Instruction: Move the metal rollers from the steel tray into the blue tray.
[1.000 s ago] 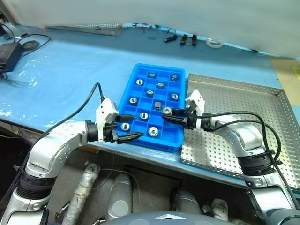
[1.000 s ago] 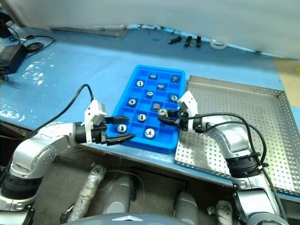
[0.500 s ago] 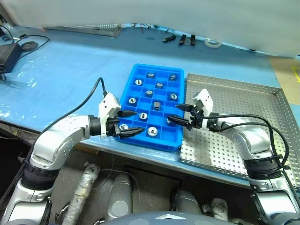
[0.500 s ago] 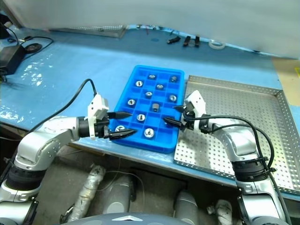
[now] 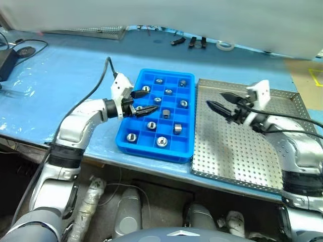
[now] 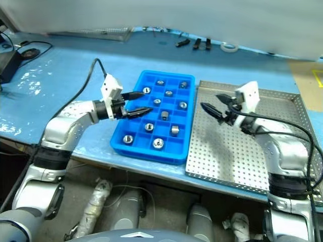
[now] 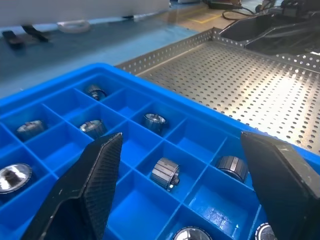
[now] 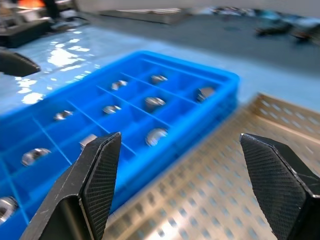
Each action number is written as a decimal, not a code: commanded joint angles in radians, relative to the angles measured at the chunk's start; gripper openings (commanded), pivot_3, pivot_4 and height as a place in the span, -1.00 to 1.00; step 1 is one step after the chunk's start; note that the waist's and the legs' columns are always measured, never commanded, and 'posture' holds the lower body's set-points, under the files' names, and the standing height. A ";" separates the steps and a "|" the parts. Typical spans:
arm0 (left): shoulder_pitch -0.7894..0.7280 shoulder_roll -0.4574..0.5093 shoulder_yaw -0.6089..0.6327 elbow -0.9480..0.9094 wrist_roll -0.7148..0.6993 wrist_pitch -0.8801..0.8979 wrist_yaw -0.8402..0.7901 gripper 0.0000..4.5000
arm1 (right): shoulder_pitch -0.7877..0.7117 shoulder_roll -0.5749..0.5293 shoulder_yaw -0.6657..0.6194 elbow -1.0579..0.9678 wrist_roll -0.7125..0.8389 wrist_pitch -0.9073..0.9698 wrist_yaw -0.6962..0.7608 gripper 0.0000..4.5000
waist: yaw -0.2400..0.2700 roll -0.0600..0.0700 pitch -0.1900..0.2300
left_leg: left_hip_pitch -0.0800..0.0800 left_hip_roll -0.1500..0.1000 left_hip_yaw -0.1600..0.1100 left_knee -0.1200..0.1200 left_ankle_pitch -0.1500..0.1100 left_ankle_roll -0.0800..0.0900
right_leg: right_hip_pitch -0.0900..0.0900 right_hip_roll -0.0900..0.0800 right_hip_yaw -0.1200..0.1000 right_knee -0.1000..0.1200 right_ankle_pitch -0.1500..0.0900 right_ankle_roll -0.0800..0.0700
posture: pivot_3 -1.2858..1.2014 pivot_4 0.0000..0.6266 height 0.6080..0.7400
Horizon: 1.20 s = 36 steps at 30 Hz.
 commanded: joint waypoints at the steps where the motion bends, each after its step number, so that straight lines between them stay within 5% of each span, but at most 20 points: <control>1: -0.036 -0.036 -0.001 0.057 0.015 -0.053 -0.021 0.77 | 0.085 0.033 -0.072 -0.141 0.040 -0.012 -0.065 0.78 | -0.016 0.000 0.000 | -0.001 0.000 0.000 0.000 0.000 0.000 | -0.001 0.000 0.000 0.000 0.000 0.000 | -0.08 -0.52 1.00; 7: -0.053 -0.079 0.009 0.104 0.021 -0.057 -0.032 0.77 | 0.228 0.107 -0.067 -0.310 0.075 0.015 -0.158 0.78 | -0.059 0.000 0.000 | 0.000 0.000 0.001 0.001 -0.002 0.004 | -0.001 0.000 0.001 0.000 0.000 0.000 | -0.11 -0.52 1.00; 36: -0.020 -0.044 0.029 0.015 0.008 0.015 -0.050 0.77 | 0.137 0.068 -0.050 -0.247 0.113 0.025 -0.192 0.78 | -0.069 0.000 0.000 | 0.005 0.000 0.002 -0.001 -0.003 0.005 | 0.004 0.000 0.001 -0.003 0.000 -0.001 | -0.08 -0.52 1.00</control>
